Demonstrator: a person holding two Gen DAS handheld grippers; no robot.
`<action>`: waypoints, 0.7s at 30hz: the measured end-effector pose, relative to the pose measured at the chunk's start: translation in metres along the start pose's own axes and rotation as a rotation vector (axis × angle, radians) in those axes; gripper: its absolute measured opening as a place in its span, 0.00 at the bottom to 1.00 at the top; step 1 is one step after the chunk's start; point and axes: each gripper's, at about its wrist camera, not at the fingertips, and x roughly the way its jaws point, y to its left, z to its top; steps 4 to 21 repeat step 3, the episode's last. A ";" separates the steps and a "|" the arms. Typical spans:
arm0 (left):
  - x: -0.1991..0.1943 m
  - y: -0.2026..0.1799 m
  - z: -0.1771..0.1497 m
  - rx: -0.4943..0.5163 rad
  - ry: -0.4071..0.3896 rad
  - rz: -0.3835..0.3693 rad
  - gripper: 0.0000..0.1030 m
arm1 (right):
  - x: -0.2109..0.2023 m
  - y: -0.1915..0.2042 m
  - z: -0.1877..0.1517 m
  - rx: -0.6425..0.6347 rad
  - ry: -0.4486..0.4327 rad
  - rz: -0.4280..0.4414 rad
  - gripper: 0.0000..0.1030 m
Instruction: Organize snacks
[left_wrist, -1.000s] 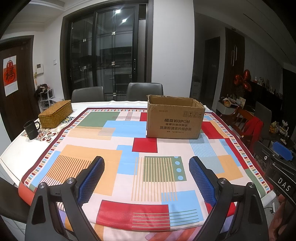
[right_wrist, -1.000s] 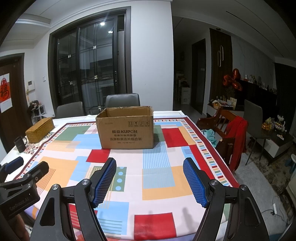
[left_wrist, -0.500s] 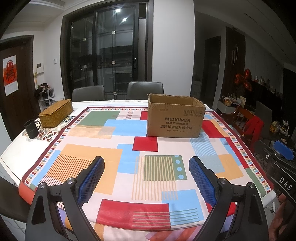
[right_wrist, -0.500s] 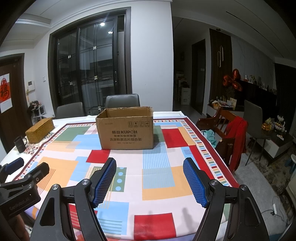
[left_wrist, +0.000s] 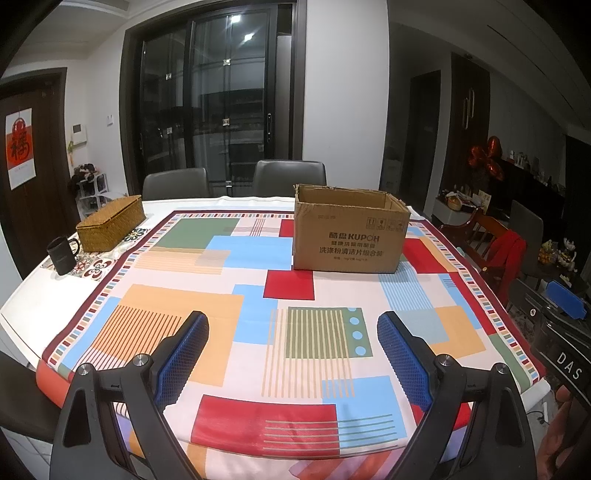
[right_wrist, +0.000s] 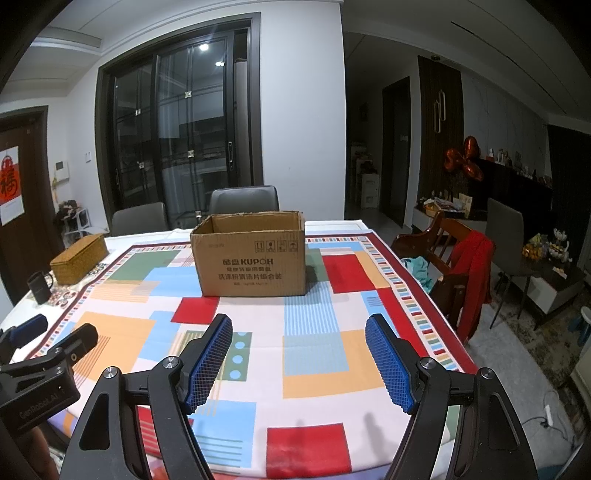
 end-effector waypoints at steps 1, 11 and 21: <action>0.000 0.000 0.000 0.002 0.000 0.001 0.91 | 0.000 0.000 0.000 -0.001 -0.001 0.000 0.73; 0.000 0.000 0.000 0.003 -0.001 0.002 0.91 | 0.000 0.000 0.000 -0.001 -0.003 -0.001 0.73; 0.000 0.000 0.000 0.003 -0.001 0.002 0.91 | 0.000 0.000 0.000 -0.001 -0.003 -0.001 0.73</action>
